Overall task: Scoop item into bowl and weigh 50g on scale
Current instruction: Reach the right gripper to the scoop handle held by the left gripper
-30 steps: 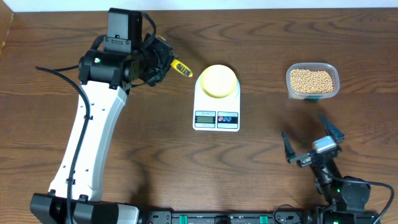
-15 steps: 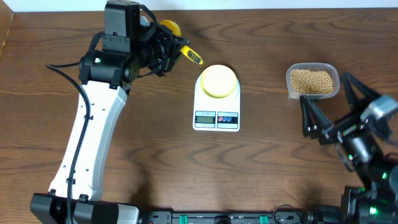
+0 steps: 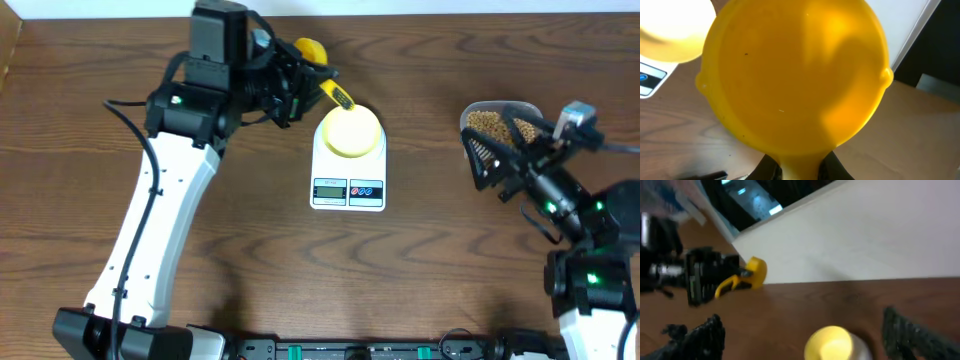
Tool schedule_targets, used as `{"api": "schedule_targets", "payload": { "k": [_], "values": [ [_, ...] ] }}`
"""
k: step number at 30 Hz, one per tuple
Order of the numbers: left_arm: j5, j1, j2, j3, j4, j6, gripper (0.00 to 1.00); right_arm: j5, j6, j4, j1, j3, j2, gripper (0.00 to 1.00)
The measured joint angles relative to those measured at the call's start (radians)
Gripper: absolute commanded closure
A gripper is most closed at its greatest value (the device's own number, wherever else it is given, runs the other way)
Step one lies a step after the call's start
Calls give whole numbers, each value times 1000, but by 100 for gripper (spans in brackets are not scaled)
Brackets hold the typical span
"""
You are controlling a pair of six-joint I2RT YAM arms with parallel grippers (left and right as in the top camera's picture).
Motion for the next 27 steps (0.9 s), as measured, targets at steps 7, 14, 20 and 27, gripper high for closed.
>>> {"api": "schedule_targets", "payload": {
  "k": [7,14,20,27],
  "values": [
    [-101,-90,0,0,6,-71,92,-117,185,-13,31,72,161,29],
    [-253,-164,0,0,25,-139,92,-150,222,-156,139,264,290,31],
    [-337,-182,0,0,24,-157,92,-53,198,-179,262,292,312,34],
    [-361,-184,0,0,16,-157,92,96,182,-202,397,292,346,48]
  ]
}}
